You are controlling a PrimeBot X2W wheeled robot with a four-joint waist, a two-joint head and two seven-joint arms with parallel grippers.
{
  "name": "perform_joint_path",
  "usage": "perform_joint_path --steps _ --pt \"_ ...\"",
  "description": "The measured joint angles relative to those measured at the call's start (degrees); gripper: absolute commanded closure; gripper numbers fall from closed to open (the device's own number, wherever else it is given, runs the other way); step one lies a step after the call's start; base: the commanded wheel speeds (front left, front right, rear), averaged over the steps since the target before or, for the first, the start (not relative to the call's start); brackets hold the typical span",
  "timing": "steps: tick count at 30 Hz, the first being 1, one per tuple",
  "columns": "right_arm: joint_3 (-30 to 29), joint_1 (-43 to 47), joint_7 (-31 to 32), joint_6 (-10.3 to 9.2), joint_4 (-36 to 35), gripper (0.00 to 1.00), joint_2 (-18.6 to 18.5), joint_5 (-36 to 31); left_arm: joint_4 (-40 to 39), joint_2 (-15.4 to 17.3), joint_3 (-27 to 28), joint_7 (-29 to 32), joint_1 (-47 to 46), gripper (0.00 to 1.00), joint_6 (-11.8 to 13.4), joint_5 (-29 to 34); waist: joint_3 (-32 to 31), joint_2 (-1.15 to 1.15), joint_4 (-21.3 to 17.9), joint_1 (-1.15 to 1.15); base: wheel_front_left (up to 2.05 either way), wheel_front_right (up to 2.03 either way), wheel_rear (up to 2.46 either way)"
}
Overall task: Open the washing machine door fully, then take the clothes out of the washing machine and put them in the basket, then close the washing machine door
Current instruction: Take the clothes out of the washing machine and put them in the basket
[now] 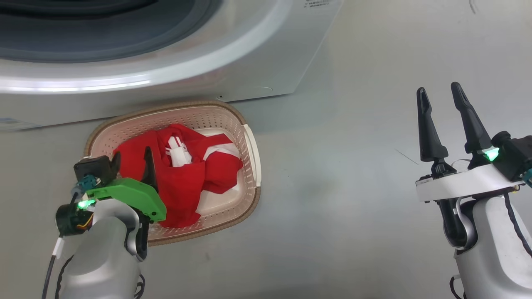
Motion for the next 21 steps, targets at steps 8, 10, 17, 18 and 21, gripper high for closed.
perform_joint_path --steps 8,10,17,18,21 --pt "-1.63 2.25 0.00 0.00 0.46 0.00 -0.86 -0.64 -7.58 -0.16 -1.19 -0.15 0.02 0.00 0.54 1.19 -3.58 0.00 2.73 0.00 0.00 0.00 0.00" --pt "-1.82 2.70 0.00 0.00 0.58 0.00 -0.89 -0.82 -11.70 -0.19 -0.58 -0.15 -0.01 0.00 1.08 2.56 -4.56 0.00 3.44 0.00 0.00 0.00 0.00" --pt "-1.81 4.04 0.00 0.00 0.80 0.00 -0.96 -2.37 -20.58 -0.21 0.44 -0.15 1.01 0.00 2.30 7.23 -8.24 0.00 5.53 0.00 0.00 0.00 0.00" --pt "-1.82 4.33 0.00 0.00 0.79 0.00 -0.94 -2.46 -21.63 -0.22 0.43 -0.15 1.72 0.00 2.30 7.67 -8.80 0.00 5.76 0.00 0.00 0.00 0.00" --pt "-1.76 5.05 0.00 0.00 0.77 0.00 -0.85 -2.81 -23.97 -0.22 0.41 -0.15 4.37 0.00 2.64 8.46 -10.43 0.00 6.35 0.00 0.00 0.00 0.00"
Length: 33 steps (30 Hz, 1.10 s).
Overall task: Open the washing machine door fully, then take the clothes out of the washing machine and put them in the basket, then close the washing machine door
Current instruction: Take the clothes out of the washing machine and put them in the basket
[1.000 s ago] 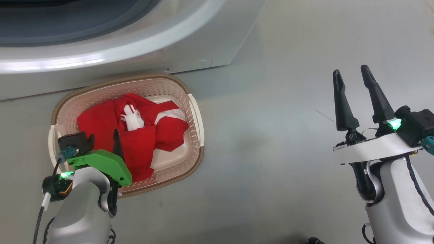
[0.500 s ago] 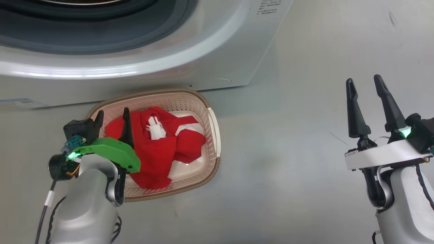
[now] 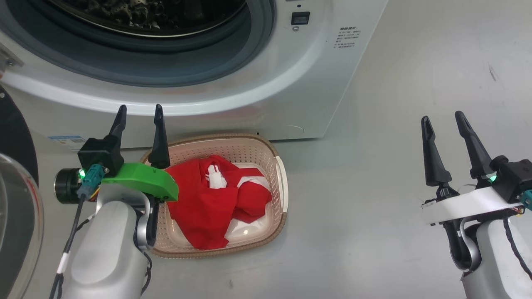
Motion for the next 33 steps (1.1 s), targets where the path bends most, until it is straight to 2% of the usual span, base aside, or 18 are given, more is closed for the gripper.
perform_joint_path --steps 12,25,33 --pt "0.48 4.11 0.00 -0.10 0.05 0.00 0.58 -1.81 -7.44 0.02 -0.25 0.00 9.65 0.00 0.94 2.80 -6.49 0.00 1.22 0.00 0.00 0.00 0.00" --pt "0.63 8.57 0.00 -2.12 0.08 0.00 1.40 -2.93 -10.31 0.31 -0.45 0.00 18.36 0.00 1.41 3.65 -12.33 0.00 1.45 0.00 0.00 0.00 0.00" --pt "1.18 10.29 0.00 -2.63 0.00 0.00 2.13 -2.94 -12.56 1.30 -1.05 0.00 20.48 0.00 1.43 4.65 -14.51 0.00 1.50 0.00 0.00 0.00 0.00"
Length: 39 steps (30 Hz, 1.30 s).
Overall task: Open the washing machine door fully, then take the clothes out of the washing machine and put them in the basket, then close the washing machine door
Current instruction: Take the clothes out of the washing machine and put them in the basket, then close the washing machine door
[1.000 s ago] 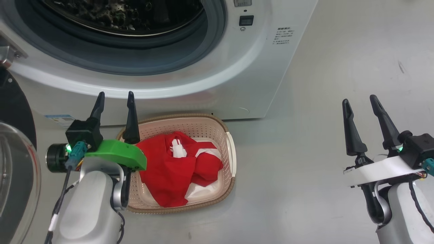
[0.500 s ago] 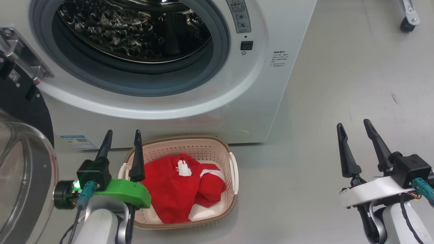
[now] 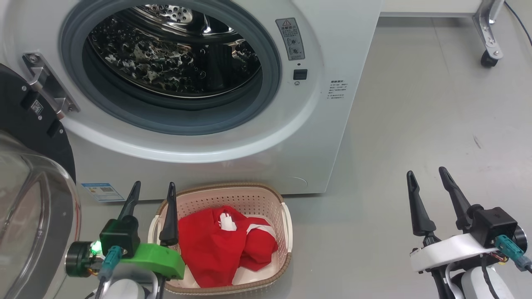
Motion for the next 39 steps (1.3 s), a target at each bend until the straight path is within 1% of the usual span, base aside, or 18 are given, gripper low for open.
perform_joint_path --steps 10,11,25,28,39 --pt "0.24 1.05 0.00 -0.60 -0.67 0.00 0.24 -0.07 -2.48 0.22 -0.40 0.34 2.31 0.00 0.30 0.77 -0.92 0.00 -0.12 0.00 0.00 0.00 0.00" --pt "0.25 1.07 0.00 -0.97 -0.74 0.00 0.26 -0.07 -2.79 0.22 -0.40 0.49 2.38 0.00 0.32 0.77 -0.95 0.00 -0.12 0.00 0.00 0.00 0.00" --pt "0.25 1.63 0.00 -1.09 -1.32 0.00 0.33 -0.07 -5.60 0.24 -0.40 2.04 3.76 0.00 0.47 0.99 -1.33 0.00 -0.03 0.00 0.00 0.00 0.00" --pt "0.26 1.95 0.00 -1.49 -1.37 0.00 0.36 -0.07 -6.30 0.24 -0.35 2.07 3.85 0.00 0.47 0.99 -1.37 0.00 0.00 0.00 0.00 0.00 0.00" --pt "0.35 2.07 0.00 -1.51 -1.56 0.00 0.42 -0.07 -7.67 0.24 -0.34 3.12 4.63 0.00 0.49 1.52 -1.40 0.00 0.06 0.00 -0.18 0.20 -0.01"
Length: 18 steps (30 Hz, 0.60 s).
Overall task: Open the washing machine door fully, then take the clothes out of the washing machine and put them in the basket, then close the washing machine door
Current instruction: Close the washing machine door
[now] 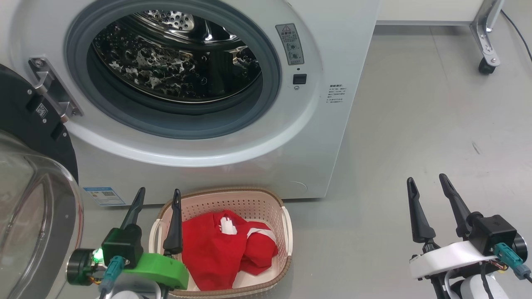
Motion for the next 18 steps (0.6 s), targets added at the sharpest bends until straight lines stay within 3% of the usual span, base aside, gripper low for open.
perform_joint_path --steps 18 --pt "0.02 0.00 0.00 -0.05 -0.04 0.00 0.05 0.01 -1.83 0.04 0.01 1.21 0.15 0.00 0.08 0.74 0.11 0.00 -0.01 0.00 -0.08 0.09 0.00"
